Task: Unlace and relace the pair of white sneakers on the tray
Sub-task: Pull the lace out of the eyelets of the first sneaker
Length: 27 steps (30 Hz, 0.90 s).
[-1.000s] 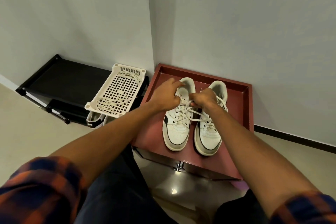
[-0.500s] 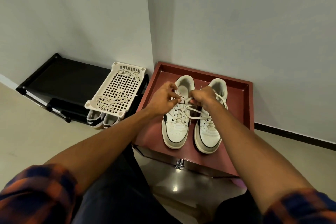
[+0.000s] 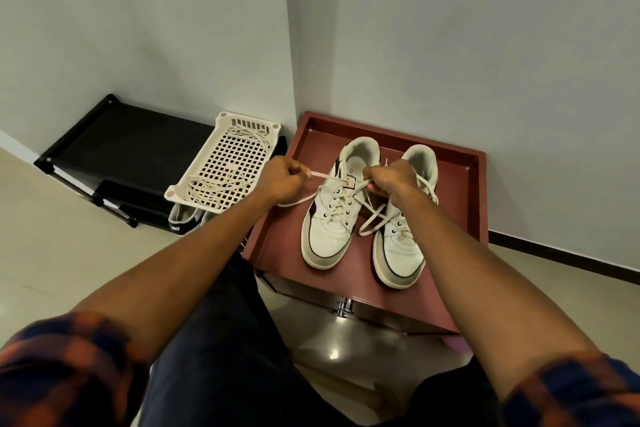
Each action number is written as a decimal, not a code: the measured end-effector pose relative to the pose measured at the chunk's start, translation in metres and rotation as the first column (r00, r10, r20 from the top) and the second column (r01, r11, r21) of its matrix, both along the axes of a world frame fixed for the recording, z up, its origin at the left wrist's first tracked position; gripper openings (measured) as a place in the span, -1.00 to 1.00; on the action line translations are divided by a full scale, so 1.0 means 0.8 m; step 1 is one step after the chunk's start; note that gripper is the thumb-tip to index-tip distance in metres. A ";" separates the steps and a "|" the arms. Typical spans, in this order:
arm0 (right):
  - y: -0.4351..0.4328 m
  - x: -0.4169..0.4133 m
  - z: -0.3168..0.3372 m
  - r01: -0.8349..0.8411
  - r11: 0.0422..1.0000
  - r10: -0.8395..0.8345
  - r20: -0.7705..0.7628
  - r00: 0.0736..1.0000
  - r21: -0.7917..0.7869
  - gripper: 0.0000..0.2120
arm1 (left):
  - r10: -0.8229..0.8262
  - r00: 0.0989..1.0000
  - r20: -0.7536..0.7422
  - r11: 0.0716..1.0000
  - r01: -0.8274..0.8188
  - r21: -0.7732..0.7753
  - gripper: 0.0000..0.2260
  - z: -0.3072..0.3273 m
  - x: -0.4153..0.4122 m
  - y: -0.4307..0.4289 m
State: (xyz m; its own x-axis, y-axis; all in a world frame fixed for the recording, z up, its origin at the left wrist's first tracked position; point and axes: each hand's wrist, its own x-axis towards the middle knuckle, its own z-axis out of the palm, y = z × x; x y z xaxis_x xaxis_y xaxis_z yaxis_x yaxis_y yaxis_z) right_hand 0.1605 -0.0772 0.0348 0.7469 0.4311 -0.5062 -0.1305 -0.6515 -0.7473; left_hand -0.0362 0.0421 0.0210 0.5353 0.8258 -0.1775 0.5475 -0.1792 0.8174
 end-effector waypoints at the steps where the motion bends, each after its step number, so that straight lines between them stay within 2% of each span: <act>1: 0.001 -0.003 0.000 -0.009 1.000 0.009 0.009 1.000 0.000 -0.87 | -0.030 0.994 -0.101 0.998 0.036 0.059 -0.90 0.001 -0.002 -0.001; 4: 0.006 -0.005 0.001 -0.026 1.000 0.026 0.023 0.999 0.016 -0.85 | -0.040 0.922 -0.385 0.969 0.129 0.210 -0.75 0.008 -0.001 -0.004; 5: 0.006 -0.005 0.001 -0.026 0.999 0.025 0.021 0.999 0.020 -0.85 | -0.046 0.907 -0.419 0.941 0.181 0.288 -0.66 0.009 0.004 -0.006; 8: 0.004 -0.007 0.000 -0.036 0.999 0.036 0.011 0.999 0.019 -0.82 | -0.214 0.918 -0.335 0.797 0.362 0.483 -0.61 0.010 0.033 -0.023; 10: 0.002 -0.007 0.001 -0.036 0.999 0.036 0.011 0.999 0.019 -0.82 | -0.320 0.870 -0.375 0.708 0.483 0.516 -0.66 0.016 0.059 -0.039; 12: 0.002 -0.008 0.000 -0.032 0.999 0.032 0.004 0.999 0.022 -0.84 | -0.354 0.814 -0.461 0.675 0.563 0.476 -0.72 0.014 0.077 -0.044; 19: 0.002 -0.002 0.000 -0.015 1.000 0.016 -0.021 1.000 0.024 -0.85 | -0.514 0.810 -0.282 0.710 0.586 0.391 -0.82 0.012 0.071 -0.025; 21: 0.004 0.001 -0.005 0.001 1.000 0.000 -0.037 0.999 0.029 -0.83 | -0.469 0.865 -0.179 0.787 0.501 0.360 -0.84 0.011 0.054 -0.016; 23: 0.006 0.000 -0.005 -0.001 1.000 0.003 -0.051 0.999 0.031 -0.83 | -0.367 0.926 -0.087 0.893 0.377 0.247 -0.85 0.005 0.033 -0.008; 25: 0.008 -0.003 -0.006 -0.015 1.000 0.016 -0.038 0.999 0.026 -0.86 | -0.342 0.936 -0.084 0.920 0.352 0.175 -0.85 -0.001 0.018 -0.003; 27: 0.010 -0.005 -0.004 -0.010 1.000 0.011 -0.043 0.999 0.028 -0.85 | -0.340 0.935 -0.096 0.915 0.353 0.196 -0.87 0.002 0.017 -0.003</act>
